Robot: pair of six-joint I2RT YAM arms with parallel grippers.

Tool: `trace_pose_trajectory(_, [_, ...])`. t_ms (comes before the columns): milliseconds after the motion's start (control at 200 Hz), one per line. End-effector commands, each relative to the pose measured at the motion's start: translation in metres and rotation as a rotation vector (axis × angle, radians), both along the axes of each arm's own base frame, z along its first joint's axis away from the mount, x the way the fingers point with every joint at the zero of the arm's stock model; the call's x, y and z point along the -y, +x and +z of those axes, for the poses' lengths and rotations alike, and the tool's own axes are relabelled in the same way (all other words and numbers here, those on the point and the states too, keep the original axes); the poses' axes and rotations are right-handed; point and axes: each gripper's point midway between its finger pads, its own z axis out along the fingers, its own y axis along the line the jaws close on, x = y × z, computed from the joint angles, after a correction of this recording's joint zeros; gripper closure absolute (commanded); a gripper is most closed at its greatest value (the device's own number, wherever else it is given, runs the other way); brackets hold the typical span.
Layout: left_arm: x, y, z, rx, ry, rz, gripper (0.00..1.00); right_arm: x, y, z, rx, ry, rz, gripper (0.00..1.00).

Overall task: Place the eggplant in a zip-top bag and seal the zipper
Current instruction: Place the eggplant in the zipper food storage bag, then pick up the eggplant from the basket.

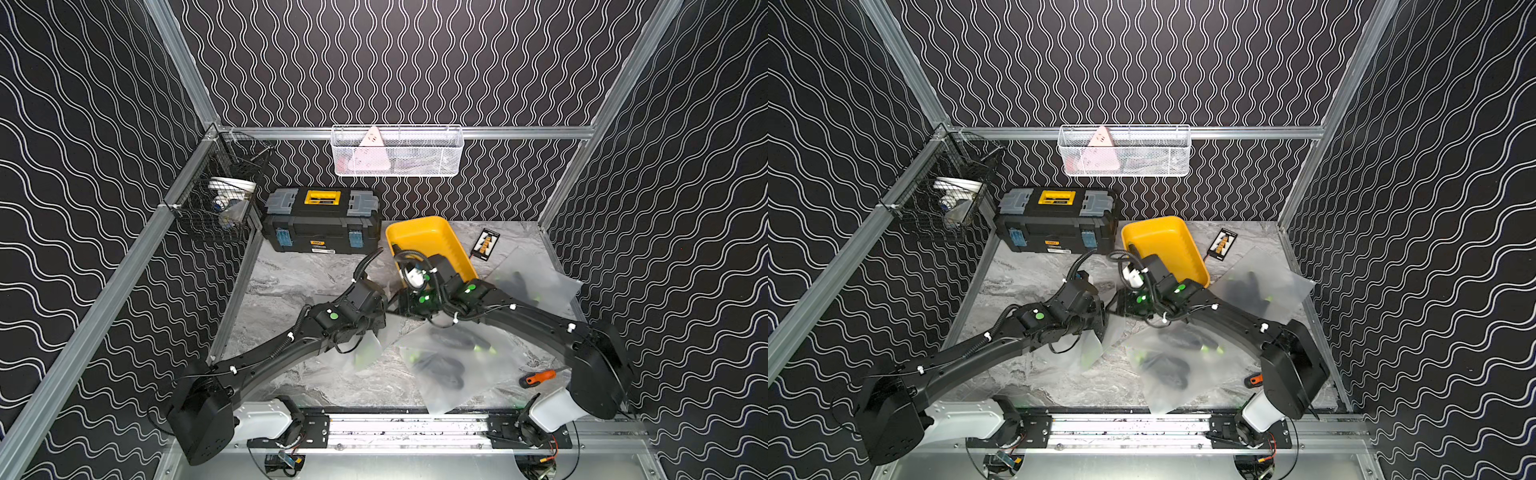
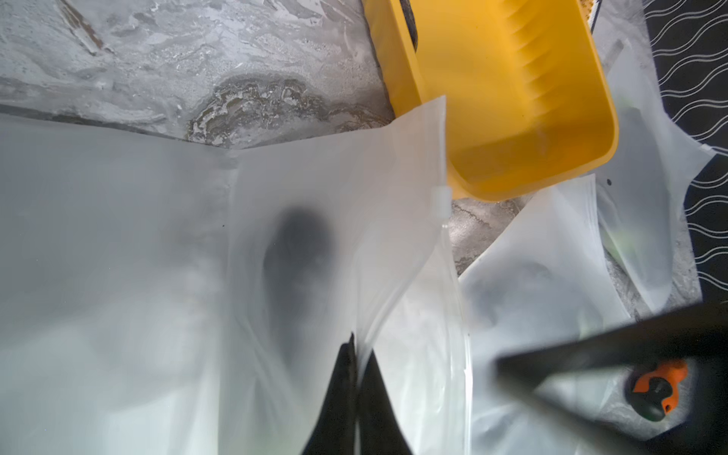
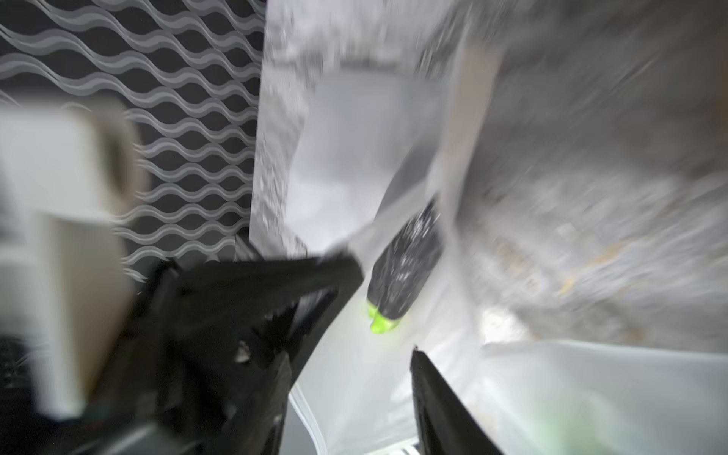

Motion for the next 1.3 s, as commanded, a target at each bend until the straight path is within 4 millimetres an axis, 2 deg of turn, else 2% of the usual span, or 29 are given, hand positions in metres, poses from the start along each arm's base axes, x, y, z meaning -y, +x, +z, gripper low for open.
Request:
trace_pose_trajectory(0, [-0.007,-0.002,-0.003,-0.005,0.040,-0.002,1.00,0.032,0.029,-0.007,0.043,-0.077,-0.057,0.48])
trace_pose_trajectory(95, [-0.008,-0.002,-0.004,-0.009,0.049,-0.007,1.00,0.059,0.068,-0.012,0.109,-0.150,-0.121,0.47])
trace_pose_trajectory(165, [-0.006,-0.001,-0.004,-0.011,0.053,-0.013,1.00,0.066,0.093,-0.018,0.164,-0.195,-0.129,0.46])
trace_pose_trajectory(350, [-0.002,0.001,-0.009,-0.030,0.062,-0.027,1.00,0.064,0.146,-0.051,0.225,-0.276,-0.115,0.44])
trace_pose_trajectory(440, [0.000,0.003,-0.010,-0.033,0.062,-0.026,1.00,0.060,0.166,-0.070,0.223,-0.294,-0.116,0.44])
trace_pose_trajectory(505, [0.001,0.004,-0.010,-0.035,0.065,-0.025,1.00,0.055,0.177,-0.075,0.238,-0.287,-0.118,0.44])
trace_pose_trajectory(520, [0.000,0.004,-0.011,-0.038,0.069,-0.025,1.00,0.054,0.179,-0.072,0.248,-0.281,-0.121,0.44])
trace_pose_trajectory(535, [0.000,0.005,-0.011,-0.039,0.073,-0.025,1.00,0.053,0.181,-0.084,0.233,-0.290,-0.119,0.44])
trace_pose_trajectory(575, [0.000,0.005,-0.011,-0.043,0.083,-0.026,1.00,0.050,0.186,-0.092,0.231,-0.289,-0.119,0.44])
trace_pose_trajectory(841, [0.002,0.011,-0.016,-0.063,0.115,-0.023,1.00,0.032,0.215,-0.115,0.230,-0.261,-0.116,0.44])
trace_pose_trajectory(1106, [0.004,0.013,-0.018,-0.071,0.125,-0.024,1.00,0.026,0.227,-0.149,0.192,-0.265,-0.129,0.45])
trace_pose_trajectory(1186, [0.003,0.014,-0.018,-0.070,0.131,-0.023,1.00,0.024,0.226,-0.156,0.183,-0.262,-0.123,0.50])
trace_pose_trajectory(1296, [0.002,0.014,-0.016,-0.062,0.133,-0.020,1.00,0.026,0.222,-0.156,0.174,-0.253,-0.132,0.67])
